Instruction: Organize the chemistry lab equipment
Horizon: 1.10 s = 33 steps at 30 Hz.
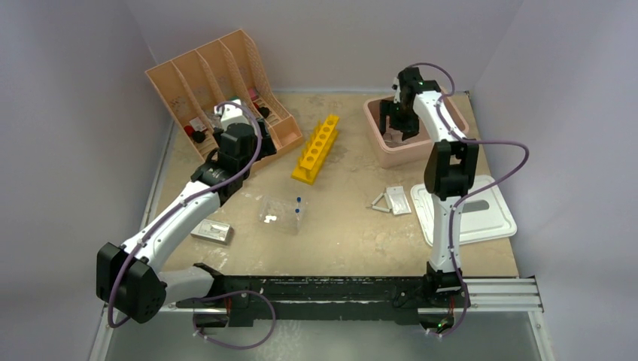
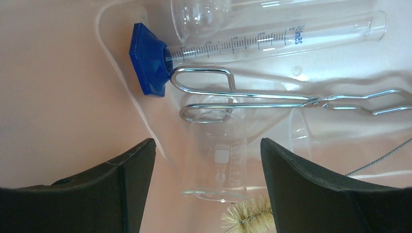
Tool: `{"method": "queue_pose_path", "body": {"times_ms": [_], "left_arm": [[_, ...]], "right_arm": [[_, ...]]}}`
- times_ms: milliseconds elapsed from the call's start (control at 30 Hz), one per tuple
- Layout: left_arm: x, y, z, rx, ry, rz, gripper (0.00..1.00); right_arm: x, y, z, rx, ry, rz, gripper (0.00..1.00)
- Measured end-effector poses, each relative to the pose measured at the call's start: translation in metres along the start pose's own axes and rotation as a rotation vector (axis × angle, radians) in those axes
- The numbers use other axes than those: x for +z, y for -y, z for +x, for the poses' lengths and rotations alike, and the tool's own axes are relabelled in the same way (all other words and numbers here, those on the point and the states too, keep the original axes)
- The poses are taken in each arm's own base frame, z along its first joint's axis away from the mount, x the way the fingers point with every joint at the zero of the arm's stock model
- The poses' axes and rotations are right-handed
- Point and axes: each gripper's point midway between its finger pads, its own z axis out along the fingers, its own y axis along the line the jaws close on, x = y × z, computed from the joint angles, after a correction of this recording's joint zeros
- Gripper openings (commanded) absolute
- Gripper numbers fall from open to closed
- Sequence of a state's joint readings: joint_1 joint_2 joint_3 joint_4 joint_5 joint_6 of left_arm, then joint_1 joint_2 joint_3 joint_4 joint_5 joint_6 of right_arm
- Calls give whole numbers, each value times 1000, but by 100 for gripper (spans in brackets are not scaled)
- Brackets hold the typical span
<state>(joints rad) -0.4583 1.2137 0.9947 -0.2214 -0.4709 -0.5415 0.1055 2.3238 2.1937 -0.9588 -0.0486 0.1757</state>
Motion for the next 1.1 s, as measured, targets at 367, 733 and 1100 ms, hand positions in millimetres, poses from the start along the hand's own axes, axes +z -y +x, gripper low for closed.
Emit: {"method": "queue_pose_path", "body": {"times_ms": [367, 733, 1100], "left_arm": [[0, 3, -3, -1, 4, 6, 83], [0, 10, -6, -7, 3, 40, 83], [-13, 31, -16, -52, 19, 167, 80]], "right_arm": [[-44, -2, -22, 11, 133, -1, 81], [-180, 9, -10, 83, 477, 26, 68], [-179, 31, 116, 145, 418, 39, 54]]}}
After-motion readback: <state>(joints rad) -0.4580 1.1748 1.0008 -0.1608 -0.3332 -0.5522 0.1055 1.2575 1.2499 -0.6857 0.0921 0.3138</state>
